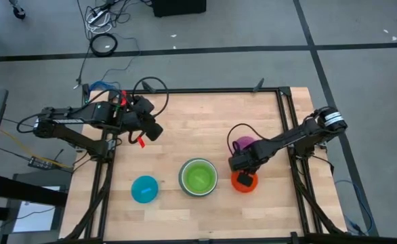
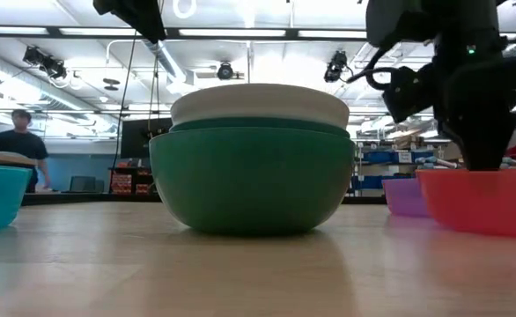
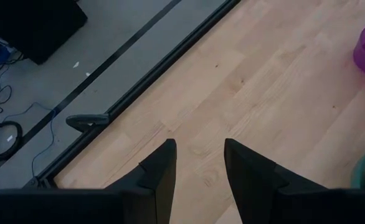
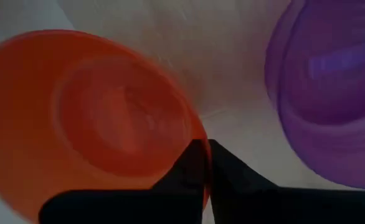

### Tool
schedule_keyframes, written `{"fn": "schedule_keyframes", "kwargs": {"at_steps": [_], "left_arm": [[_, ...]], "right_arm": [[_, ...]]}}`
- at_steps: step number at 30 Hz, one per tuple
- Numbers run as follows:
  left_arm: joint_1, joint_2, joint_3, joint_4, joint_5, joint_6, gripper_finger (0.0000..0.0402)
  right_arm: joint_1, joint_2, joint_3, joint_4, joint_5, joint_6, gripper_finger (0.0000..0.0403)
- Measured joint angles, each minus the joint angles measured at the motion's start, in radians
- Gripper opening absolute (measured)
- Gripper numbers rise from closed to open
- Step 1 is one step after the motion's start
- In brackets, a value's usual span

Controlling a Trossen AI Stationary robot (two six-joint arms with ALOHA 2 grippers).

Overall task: Nest bowls inside each other
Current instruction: Stack the orange bowl on top of the green bowl

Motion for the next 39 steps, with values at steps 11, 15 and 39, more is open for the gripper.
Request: {"fn": "schedule_keyframes", "kwargs": {"at_steps": [11,15,39], "left_arm": [[0.000,0.000,0.000,0.003,0.000,0.000,0.0144],[0.000,0.000,0.000,0.011,-0.004,0.001,0.0144],[0.000,0.000,0.000,0.008,-0.010,0.000,0.0144]], "right_arm": [[-0.043,-0.195,0.115,0.082,-0.025,-0.067,0.0000],[-0.064,-0.164,0.137,0.315,-0.026,-0.144,0.0000],[-0.145,0.083,0.307,0.439,-0.033,-0.329,0.0106]]}}
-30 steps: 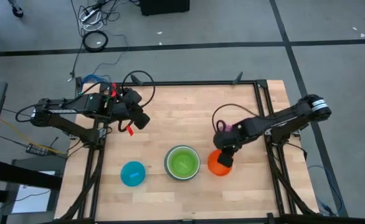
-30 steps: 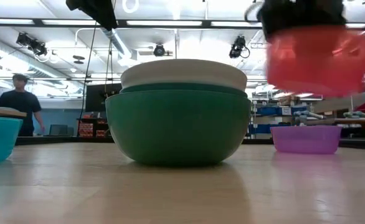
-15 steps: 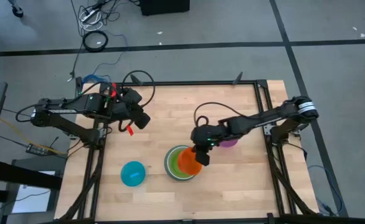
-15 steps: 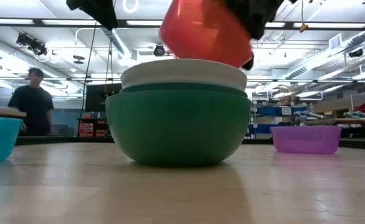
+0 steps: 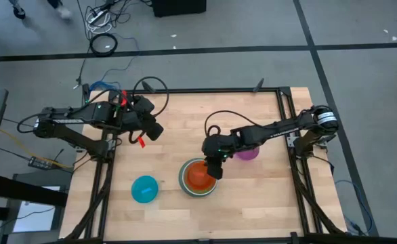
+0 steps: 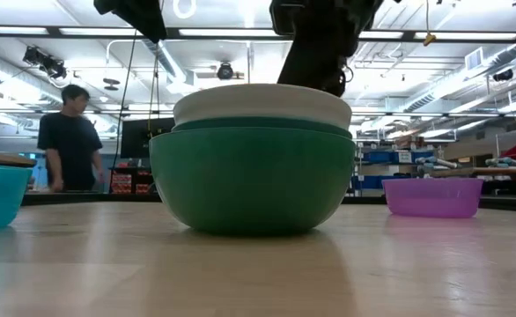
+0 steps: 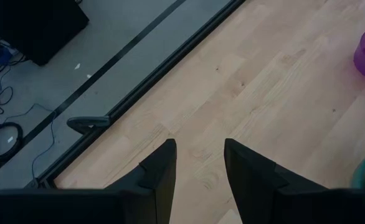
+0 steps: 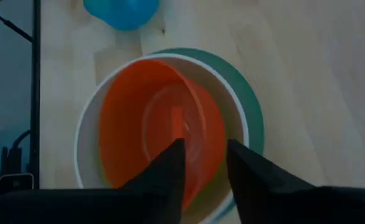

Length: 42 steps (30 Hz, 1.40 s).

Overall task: Nest bowls inside each other
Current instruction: Stack the orange bowl on top of the green bowl, then stack the purple bowl on top of the orange bowl

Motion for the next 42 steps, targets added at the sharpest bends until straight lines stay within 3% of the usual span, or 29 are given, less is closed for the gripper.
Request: {"fn": "schedule_keyframes", "kwargs": {"at_steps": [3,7,11,23,31,35,39,42], "left_arm": [[0.000,0.000,0.000,0.000,0.000,0.000,0.0144],[0.000,0.000,0.000,0.000,0.000,0.000,0.0144],[0.000,0.000,0.000,0.000,-0.001,0.000,0.0144],[0.000,0.000,0.000,0.000,-0.004,0.000,0.0144],[0.000,0.000,0.000,-0.001,-0.004,0.000,0.0144],[0.000,0.000,0.000,-0.002,-0.004,0.000,0.0144],[0.000,0.000,0.000,-0.003,-0.005,0.000,0.0144],[0.000,0.000,0.000,-0.003,-0.005,0.000,0.0144]], "right_arm": [[-0.003,-0.001,0.043,-0.079,0.018,0.000,0.0130],[-0.002,-0.001,0.102,-0.113,0.134,-0.032,0.0142],[0.002,0.005,0.111,-0.046,0.192,-0.069,0.0137],[0.055,0.118,0.063,-0.062,0.193,-0.011,0.0118],[0.064,0.012,0.122,-0.052,0.334,-0.053,0.0111],[0.066,-0.050,0.134,-0.147,0.405,-0.078,0.0107],[0.064,-0.112,0.135,-0.410,0.533,-0.025,0.0106],[0.059,-0.121,0.135,-0.613,0.534,0.093,0.0109]]}}
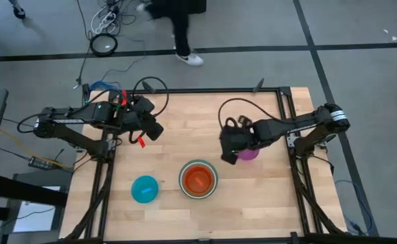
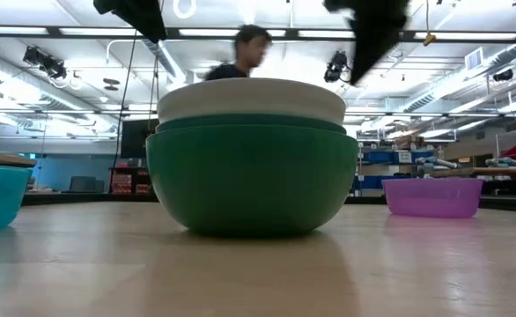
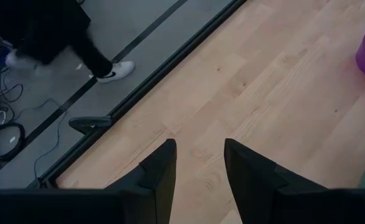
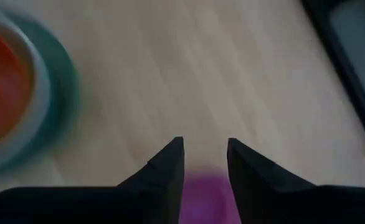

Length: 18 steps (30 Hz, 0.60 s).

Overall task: Nest bowls inside each other
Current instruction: Stack the purple bowl on top of the orange bowl

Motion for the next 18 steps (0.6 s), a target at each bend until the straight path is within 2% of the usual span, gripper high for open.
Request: {"fn": "schedule_keyframes", "kwargs": {"at_steps": [2,5,10,18], "left_arm": [[0.000,0.000,0.000,0.001,0.000,0.000,0.0144],[0.000,0.000,0.000,0.002,0.000,0.000,0.0144],[0.000,0.000,0.000,0.003,-0.001,0.000,0.0144],[0.000,0.000,0.000,0.002,-0.001,0.000,0.0144]], "right_arm": [[-0.001,0.002,-0.004,-0.118,-0.040,0.068,0.0114],[-0.001,0.008,-0.046,-0.165,-0.140,0.132,0.0124],[-0.005,0.008,-0.167,-0.102,-0.245,0.164,0.0140],[-0.035,0.008,-0.340,0.101,-0.338,0.175,0.0147]]}}
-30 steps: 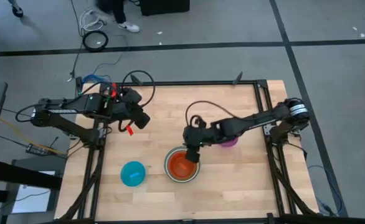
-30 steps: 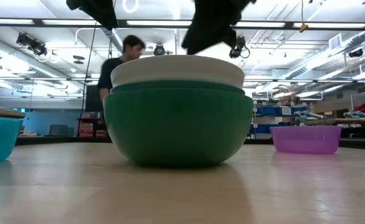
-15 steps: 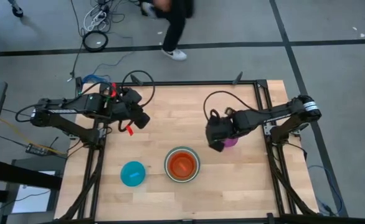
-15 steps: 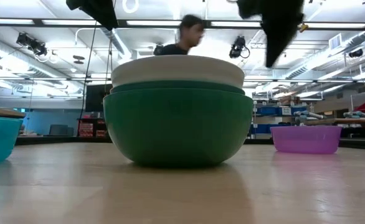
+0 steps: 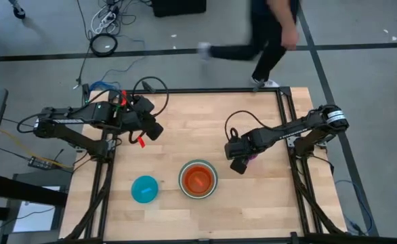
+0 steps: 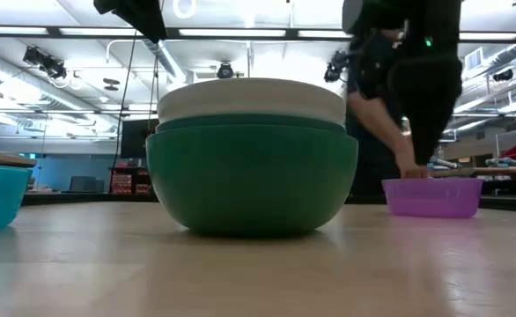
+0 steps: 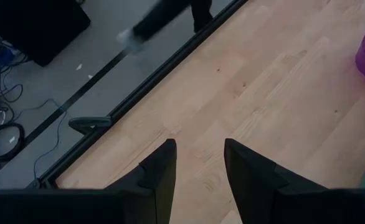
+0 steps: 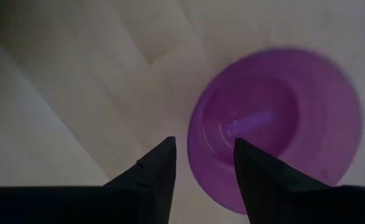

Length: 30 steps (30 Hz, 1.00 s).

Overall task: Nest bowls inside each other
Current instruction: Stack the purple bowl on top of the orange bowl

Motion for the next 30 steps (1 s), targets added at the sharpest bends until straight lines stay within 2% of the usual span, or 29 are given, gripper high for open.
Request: {"fn": "schedule_keyframes", "kwargs": {"at_steps": [5,13,17,20,21,26,30], "left_arm": [[0.000,0.000,0.000,0.000,0.000,0.000,0.0144],[0.000,0.000,0.000,0.000,0.000,0.000,0.0144],[0.000,0.000,0.000,0.000,0.000,0.000,0.0144],[0.000,0.000,0.000,0.000,0.000,0.000,0.0144],[0.000,0.000,0.000,0.000,-0.001,0.000,0.0144],[0.000,0.000,0.000,0.000,-0.002,-0.001,0.0144],[0.000,0.000,0.000,0.001,-0.006,-0.001,0.0144]], "right_arm": [[-0.015,0.000,-0.076,0.063,-0.029,0.004,0.0147],[-0.036,0.000,-0.223,0.264,-0.035,0.003,0.0144],[-0.045,0.001,-0.250,0.289,-0.035,-0.032,0.0111],[-0.046,-0.004,-0.224,0.267,-0.035,-0.095,0.0032],[-0.046,-0.007,-0.207,0.260,-0.034,-0.117,0.0017],[-0.027,-0.018,-0.054,0.151,0.039,-0.169,0.0002],[0.011,-0.019,0.102,0.206,0.039,-0.236,0.0001]]}}
